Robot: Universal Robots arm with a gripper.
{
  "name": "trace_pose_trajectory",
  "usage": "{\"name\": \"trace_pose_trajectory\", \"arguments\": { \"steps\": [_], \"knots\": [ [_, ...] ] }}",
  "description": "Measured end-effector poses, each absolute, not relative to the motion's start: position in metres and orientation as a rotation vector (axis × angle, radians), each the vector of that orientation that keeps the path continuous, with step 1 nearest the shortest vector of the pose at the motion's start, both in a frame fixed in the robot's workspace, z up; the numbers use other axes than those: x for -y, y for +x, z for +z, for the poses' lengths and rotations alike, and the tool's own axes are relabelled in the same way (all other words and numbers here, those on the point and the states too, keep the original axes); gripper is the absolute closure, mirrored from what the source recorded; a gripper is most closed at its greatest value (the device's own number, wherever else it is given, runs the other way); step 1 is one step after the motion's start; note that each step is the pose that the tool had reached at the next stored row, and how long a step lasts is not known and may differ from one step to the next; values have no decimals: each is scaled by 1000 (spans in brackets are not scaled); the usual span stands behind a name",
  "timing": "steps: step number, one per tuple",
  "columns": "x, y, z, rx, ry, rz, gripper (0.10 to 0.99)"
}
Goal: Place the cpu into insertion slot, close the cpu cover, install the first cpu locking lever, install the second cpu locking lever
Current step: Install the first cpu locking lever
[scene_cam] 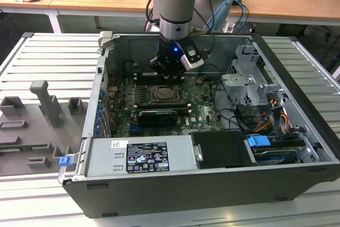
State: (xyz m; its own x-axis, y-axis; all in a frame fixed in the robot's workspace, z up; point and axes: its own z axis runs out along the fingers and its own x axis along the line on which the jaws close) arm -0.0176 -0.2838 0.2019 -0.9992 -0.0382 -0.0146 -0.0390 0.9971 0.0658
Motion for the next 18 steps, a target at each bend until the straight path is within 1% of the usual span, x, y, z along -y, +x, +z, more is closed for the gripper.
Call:
{"name": "trace_pose_trajectory", "arguments": {
  "steps": [8, 14, 18],
  "knots": [
    [284, -17, 201, -3125, -60, 119, 980],
    [284, -17, 211, -3125, -60, 119, 980],
    [287, -17, 211, -3125, -60, 119, 980]
  ]
}}
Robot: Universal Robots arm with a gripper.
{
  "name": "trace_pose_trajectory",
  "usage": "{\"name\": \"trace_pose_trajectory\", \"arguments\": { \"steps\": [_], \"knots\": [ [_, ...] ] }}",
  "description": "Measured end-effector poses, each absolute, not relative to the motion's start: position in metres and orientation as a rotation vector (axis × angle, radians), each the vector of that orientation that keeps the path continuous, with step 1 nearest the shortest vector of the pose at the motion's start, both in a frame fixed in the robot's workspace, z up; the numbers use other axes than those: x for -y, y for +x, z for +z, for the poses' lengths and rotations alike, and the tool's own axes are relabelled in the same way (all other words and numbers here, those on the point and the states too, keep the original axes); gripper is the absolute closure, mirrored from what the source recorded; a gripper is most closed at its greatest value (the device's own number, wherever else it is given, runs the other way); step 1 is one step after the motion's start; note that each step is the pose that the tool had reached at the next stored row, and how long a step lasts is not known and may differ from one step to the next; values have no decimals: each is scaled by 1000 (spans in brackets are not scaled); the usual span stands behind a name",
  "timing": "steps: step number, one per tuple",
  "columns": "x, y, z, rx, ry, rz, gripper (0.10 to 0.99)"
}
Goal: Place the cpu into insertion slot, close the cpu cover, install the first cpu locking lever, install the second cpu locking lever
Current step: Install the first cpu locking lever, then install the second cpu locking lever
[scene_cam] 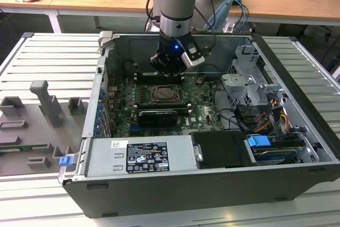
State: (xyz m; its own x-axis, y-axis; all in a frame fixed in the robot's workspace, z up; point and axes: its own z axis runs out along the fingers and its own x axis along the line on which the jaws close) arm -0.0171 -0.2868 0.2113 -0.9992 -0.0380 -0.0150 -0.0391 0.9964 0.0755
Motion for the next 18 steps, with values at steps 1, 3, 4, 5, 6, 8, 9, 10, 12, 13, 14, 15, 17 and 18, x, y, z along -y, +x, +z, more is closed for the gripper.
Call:
{"name": "trace_pose_trajectory", "arguments": {
  "steps": [1, 3, 4, 5, 6, 8, 9, 10, 12, 13, 14, 15, 17, 18],
  "knots": [
    [288, -17, 211, -3125, -60, 119, 980],
    [289, -17, 211, -3125, -60, 119, 980],
    [290, -17, 211, -3125, -60, 119, 980],
    [290, -17, 211, -3125, -60, 119, 980],
    [290, -17, 211, -3125, -60, 119, 980],
    [291, -17, 211, -3125, -60, 119, 980],
    [291, -17, 211, -3125, -60, 119, 980],
    [292, -17, 211, -3125, -60, 119, 980],
    [294, -17, 211, -3125, -60, 119, 980],
    [294, -17, 211, -3125, -60, 119, 980],
    [295, -17, 211, -3125, -60, 119, 980],
    [296, -17, 211, -3125, -60, 119, 980],
    [296, -17, 211, -3125, -60, 119, 980],
    [296, -17, 212, -3125, -60, 118, 980]
  ]
}}
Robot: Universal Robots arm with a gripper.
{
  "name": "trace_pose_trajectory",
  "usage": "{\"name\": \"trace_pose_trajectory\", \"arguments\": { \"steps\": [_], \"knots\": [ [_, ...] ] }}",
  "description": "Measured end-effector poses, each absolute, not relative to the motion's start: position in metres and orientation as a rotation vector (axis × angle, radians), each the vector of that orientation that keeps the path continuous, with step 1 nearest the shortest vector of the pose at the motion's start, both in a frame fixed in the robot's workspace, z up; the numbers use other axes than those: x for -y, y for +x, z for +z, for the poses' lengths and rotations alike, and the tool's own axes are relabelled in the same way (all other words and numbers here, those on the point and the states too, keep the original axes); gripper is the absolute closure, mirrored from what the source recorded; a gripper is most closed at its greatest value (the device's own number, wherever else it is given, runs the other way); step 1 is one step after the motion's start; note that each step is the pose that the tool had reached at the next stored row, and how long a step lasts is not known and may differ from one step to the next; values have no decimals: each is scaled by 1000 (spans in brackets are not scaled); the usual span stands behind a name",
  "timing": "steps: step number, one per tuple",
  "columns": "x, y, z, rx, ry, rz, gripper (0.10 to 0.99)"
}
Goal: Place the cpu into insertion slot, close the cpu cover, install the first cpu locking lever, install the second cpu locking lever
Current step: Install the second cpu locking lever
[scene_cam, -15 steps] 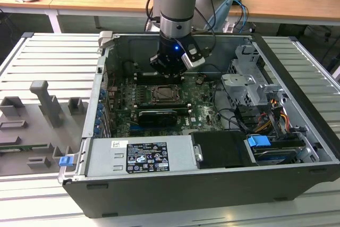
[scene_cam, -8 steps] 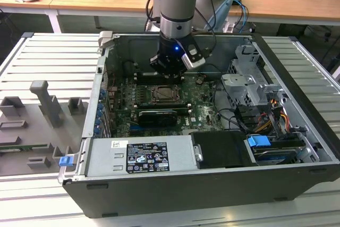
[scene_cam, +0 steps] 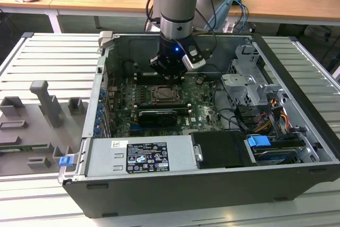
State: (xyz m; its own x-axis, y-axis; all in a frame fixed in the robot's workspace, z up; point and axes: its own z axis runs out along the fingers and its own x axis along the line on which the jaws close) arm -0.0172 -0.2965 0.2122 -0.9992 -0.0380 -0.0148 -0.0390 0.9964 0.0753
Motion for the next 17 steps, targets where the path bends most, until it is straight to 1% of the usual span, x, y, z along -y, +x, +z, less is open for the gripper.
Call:
{"name": "trace_pose_trajectory", "arguments": {
  "steps": [2, 8, 13, 17],
  "knots": [
    [297, -17, 217, -3125, -61, 119, 980],
    [302, -17, 217, -3125, -60, 118, 980],
    [303, -17, 230, -3125, -61, 118, 980],
    [307, -18, 231, -3125, -60, 118, 980]
  ]
}}
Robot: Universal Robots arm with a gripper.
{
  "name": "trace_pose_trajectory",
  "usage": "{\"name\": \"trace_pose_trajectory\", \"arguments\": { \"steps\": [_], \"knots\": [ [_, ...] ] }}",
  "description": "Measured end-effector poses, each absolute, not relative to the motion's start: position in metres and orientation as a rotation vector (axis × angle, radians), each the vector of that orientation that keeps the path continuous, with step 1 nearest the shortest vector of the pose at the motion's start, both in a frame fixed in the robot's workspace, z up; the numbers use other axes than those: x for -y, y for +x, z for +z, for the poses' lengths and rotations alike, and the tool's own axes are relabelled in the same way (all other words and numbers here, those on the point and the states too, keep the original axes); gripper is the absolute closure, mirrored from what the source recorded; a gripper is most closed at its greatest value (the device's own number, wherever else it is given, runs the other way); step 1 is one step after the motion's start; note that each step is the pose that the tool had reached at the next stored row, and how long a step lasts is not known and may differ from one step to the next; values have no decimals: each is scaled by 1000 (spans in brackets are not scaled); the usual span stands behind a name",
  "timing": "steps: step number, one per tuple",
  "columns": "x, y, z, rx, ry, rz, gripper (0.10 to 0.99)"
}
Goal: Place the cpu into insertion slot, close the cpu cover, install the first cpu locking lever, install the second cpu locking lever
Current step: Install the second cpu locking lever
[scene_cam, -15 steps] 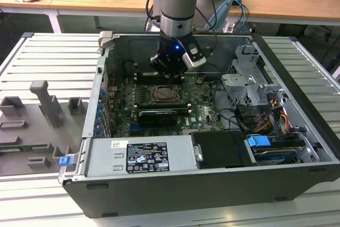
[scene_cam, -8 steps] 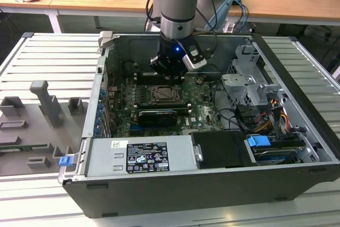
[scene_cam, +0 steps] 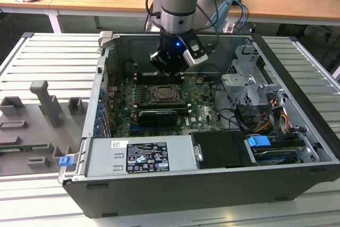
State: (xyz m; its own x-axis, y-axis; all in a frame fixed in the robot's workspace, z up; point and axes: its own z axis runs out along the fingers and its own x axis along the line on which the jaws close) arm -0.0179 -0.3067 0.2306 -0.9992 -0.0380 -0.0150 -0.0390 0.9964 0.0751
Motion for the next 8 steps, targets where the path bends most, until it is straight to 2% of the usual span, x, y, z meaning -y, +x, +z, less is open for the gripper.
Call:
{"name": "trace_pose_trajectory", "arguments": {
  "steps": [8],
  "knots": [
    [325, -18, 230, -3125, -60, 118, 980]
  ]
}}
